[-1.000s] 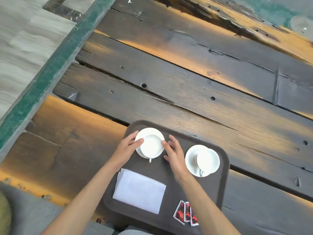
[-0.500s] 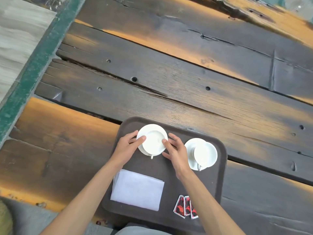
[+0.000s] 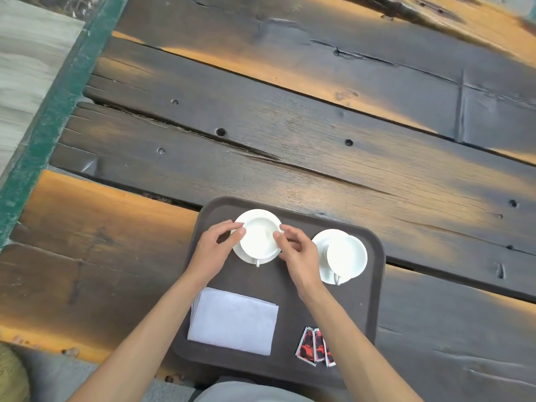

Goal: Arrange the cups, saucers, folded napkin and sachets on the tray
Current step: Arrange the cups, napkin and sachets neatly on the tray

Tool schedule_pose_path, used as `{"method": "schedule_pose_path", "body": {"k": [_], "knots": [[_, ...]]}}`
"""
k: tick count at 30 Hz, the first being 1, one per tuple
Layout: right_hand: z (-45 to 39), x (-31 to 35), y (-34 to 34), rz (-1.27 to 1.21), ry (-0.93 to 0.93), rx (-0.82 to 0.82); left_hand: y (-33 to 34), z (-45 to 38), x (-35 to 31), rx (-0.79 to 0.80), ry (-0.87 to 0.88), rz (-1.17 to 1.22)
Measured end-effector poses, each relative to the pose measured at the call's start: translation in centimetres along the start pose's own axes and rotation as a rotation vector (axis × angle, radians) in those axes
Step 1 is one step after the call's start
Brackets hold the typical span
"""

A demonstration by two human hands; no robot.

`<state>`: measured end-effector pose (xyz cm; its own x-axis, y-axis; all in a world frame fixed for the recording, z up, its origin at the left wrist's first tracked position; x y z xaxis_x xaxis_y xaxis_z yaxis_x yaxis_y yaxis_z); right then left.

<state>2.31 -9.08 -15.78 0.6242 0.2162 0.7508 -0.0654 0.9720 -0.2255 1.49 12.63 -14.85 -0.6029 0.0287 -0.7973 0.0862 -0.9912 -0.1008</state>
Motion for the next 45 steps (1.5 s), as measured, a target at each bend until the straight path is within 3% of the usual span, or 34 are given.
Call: {"method": "schedule_pose_path", "body": {"k": [9, 15, 21, 38, 42, 45], "knots": [[0.0, 0.2, 1.2, -0.088, 0.014, 0.102, 0.5, 0.0, -0.3, -0.02, 0.042, 0.052], [0.4, -0.3, -0.3, -0.027, -0.021, -0.052, 0.1, -0.3, 1.0, -0.012, -0.056, 0.139], [0.8, -0.8, 0.9, -0.089, 0.025, 0.083, -0.1, -0.4, 1.5, 0.009, -0.099, 0.159], [0.9, -1.3, 0.5, -0.102, 0.059, 0.053, 0.4, 0.3, 1.5, -0.017, -0.049, 0.153], [1.3, -0.1, 0.3, -0.002, 0.015, 0.063, 0.6, 0.4, 1.1, -0.002, -0.024, 0.108], [2.4, 1.8, -1.6, 0.206, -0.179, -0.025, 0.6, 1.0, 0.3, -0.005, 0.023, 0.038]]}}
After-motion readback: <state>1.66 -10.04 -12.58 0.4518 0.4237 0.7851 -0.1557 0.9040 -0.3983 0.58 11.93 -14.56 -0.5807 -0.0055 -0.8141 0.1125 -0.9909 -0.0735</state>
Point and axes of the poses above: each hand's wrist, its own z-axis away from the middle knuckle, its own y-axis out of the palm, x = y × z, the point moved 8 cm from there along -z, towards the middle knuckle, and after that the axes turned 8 degrees about z, right-handed, at the moved point
